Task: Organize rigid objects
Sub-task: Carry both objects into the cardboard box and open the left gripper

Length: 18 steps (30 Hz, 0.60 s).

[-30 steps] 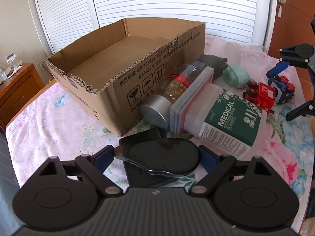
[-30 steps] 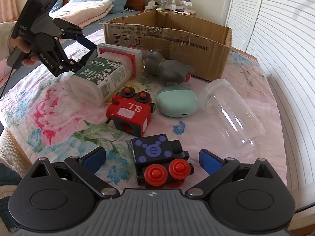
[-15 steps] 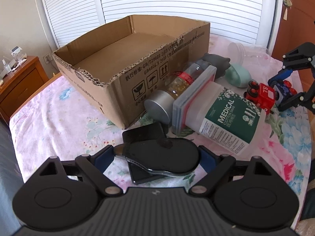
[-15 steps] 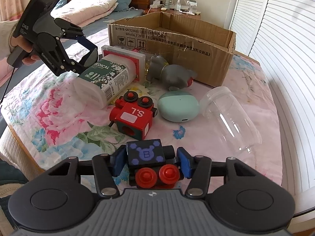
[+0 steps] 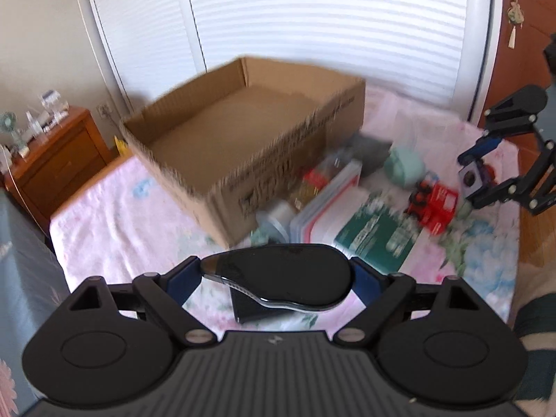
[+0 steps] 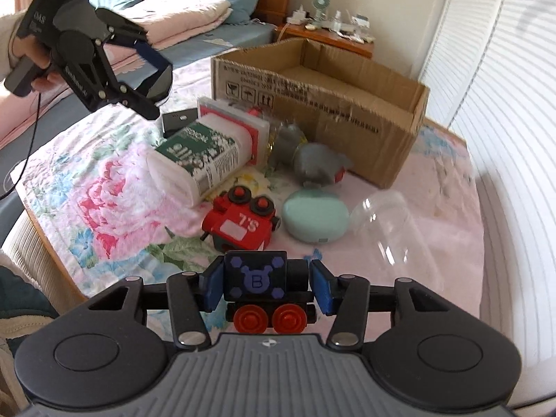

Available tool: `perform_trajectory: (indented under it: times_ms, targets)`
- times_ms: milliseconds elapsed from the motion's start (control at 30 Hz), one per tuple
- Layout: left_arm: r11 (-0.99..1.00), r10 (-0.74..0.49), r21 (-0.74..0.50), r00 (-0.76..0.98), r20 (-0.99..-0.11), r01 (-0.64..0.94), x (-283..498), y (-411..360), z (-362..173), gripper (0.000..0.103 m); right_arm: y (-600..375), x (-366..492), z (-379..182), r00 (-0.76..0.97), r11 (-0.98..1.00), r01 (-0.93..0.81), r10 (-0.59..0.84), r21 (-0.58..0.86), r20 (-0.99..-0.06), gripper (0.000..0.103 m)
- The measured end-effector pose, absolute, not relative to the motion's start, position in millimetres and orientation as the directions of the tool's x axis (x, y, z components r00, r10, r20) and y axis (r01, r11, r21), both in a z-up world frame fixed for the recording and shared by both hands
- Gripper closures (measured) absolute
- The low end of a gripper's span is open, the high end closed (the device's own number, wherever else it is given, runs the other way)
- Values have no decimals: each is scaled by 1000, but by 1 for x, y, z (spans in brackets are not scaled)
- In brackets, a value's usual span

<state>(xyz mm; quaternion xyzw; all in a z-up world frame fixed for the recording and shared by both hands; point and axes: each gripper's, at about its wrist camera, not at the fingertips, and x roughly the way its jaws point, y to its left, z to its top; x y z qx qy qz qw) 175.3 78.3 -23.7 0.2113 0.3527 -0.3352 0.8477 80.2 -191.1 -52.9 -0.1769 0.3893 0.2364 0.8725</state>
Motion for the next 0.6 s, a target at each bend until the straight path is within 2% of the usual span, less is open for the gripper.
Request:
perform_trajectory:
  times_ms: [367, 600]
  targets:
    - [667, -465, 201, 611, -640, 718, 196, 36, 31, 14, -199, 105, -12, 635, 805, -575, 326, -147, -700, 47]
    - [716, -433, 190, 641, -634, 672, 247, 9, 37, 14, -204, 134, 17, 688, 807, -558, 319, -194, -652, 47]
